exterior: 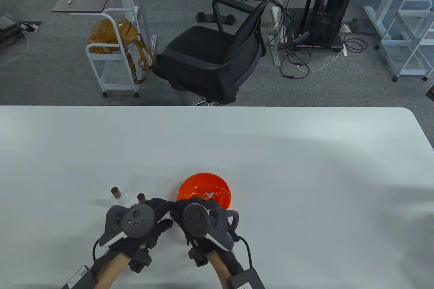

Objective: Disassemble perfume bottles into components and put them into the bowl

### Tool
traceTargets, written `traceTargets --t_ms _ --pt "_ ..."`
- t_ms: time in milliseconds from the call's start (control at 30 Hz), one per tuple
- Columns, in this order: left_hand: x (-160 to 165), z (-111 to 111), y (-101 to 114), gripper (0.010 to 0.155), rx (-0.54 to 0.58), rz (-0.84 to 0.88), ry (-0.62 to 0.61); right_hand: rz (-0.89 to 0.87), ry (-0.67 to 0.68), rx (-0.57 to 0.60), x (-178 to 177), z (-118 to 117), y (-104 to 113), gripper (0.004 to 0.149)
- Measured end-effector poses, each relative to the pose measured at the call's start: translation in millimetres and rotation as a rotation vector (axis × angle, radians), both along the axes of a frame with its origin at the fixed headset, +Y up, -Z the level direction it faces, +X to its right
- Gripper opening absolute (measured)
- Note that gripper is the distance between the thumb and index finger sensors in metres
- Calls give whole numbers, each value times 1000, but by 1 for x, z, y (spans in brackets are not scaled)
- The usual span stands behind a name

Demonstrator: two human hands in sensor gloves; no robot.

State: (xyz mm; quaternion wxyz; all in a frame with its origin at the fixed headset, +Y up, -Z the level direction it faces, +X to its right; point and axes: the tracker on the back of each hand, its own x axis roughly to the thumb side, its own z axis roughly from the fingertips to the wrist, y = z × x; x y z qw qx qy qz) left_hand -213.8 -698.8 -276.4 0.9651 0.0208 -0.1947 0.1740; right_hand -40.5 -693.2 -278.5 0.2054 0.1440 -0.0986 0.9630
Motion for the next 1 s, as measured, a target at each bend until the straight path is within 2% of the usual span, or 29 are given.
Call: traceTargets --t_ms 100,200,300,400,533,600,733,900,1000 --pt "-3 -1 1 54 13 17 4 -70 27 -65 1 1 0 49" --pt "-5 -1 1 54 -8 37 3 -30 2 -3 1 1 0 45" --pt "-4 1 0 54 -1 18 -9 -21 8 -6 -1 2 -1 41" --pt "-5 0 0 54 11 20 5 -31 35 -39 -2 3 -2 49" --pt "-7 0 -1 54 -5 26 -1 2 18 24 -2 4 -2 43" --pt "-6 1 -2 54 -4 21 -11 -7 19 12 -3 3 -2 40" --pt "-6 -2 -1 54 9 28 6 -24 36 -28 -2 3 -3 49" --pt "-7 -1 -3 54 -9 22 -14 -15 20 -4 -1 2 -3 40" --pt "-6 0 -1 54 15 23 -4 -7 36 -13 -2 3 -3 48"
